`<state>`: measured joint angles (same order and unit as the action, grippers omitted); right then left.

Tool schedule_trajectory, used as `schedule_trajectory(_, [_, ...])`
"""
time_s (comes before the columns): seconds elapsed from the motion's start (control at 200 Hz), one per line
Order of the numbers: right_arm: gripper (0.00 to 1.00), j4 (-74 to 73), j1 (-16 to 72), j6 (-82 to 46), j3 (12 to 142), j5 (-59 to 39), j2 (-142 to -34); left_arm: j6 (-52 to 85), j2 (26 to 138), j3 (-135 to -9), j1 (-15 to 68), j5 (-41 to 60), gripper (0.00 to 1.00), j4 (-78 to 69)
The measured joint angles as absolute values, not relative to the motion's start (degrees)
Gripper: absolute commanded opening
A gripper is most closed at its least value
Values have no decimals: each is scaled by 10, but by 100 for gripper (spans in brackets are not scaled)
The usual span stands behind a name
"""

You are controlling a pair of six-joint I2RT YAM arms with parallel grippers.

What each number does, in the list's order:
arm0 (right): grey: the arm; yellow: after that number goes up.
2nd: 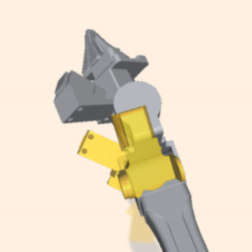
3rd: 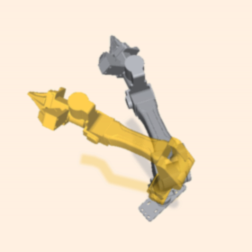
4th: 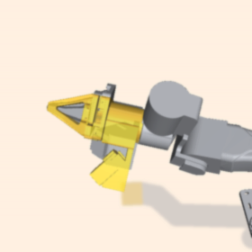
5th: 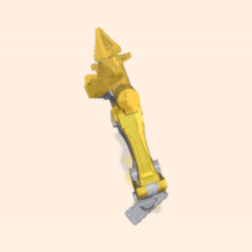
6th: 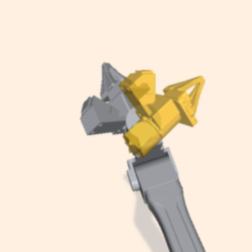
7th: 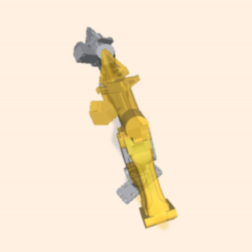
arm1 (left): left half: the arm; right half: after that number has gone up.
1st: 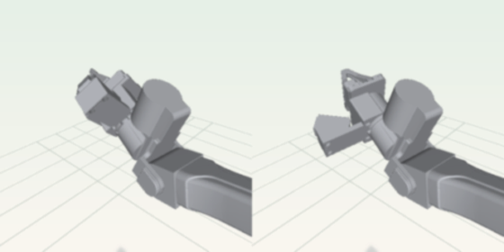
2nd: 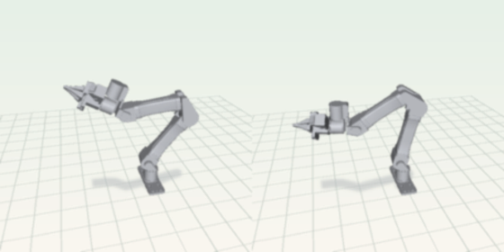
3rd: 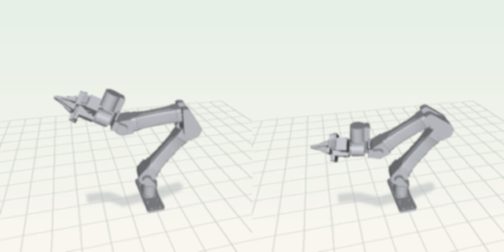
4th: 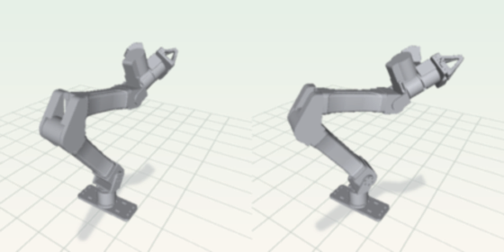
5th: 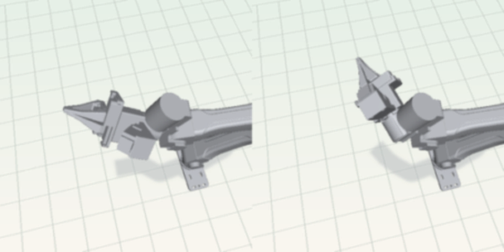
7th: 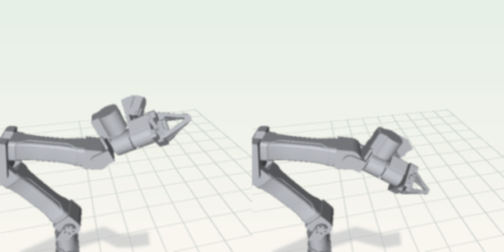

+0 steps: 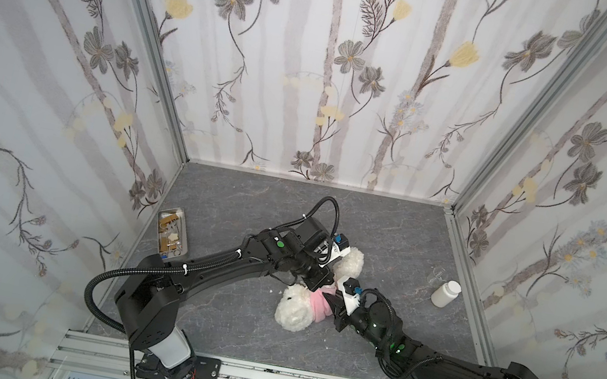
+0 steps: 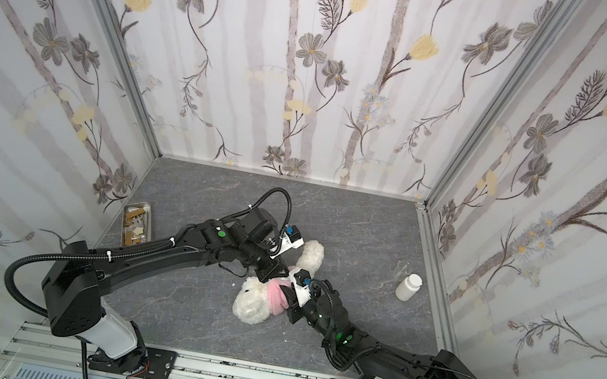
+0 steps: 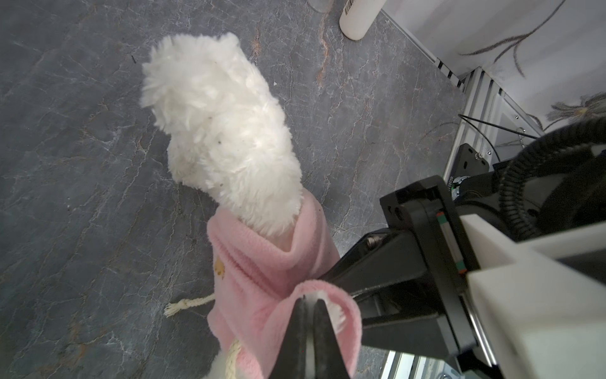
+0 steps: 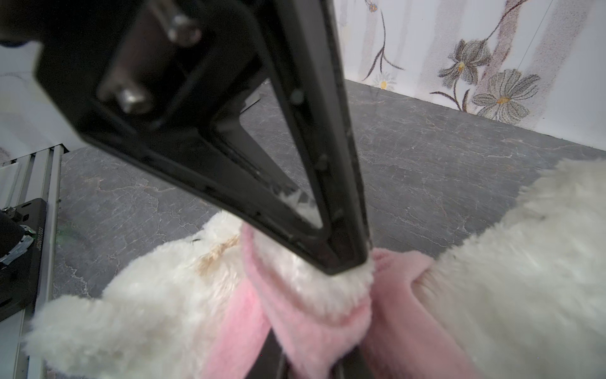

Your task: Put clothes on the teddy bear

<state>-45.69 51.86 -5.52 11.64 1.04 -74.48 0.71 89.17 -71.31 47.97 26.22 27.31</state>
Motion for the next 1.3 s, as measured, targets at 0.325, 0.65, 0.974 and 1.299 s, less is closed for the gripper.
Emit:
schedule_trajectory(0.325, [19, -465, 516, -90, 96, 40, -778, 80, 849, -684, 453, 298, 0, 229])
schedule_trajectory(0.65, [27, -469, 516, -116, 82, 34, -757, 67, 843, -641, 476, 285, 31, 199])
schedule_trajectory(0.974, [56, -444, 498, -157, 74, -12, -689, -13, 845, -570, 478, 215, 46, 180])
schedule_trajectory(1.299, [60, -332, 408, -251, 52, -77, -517, -16, 913, -605, 490, 223, 45, 146])
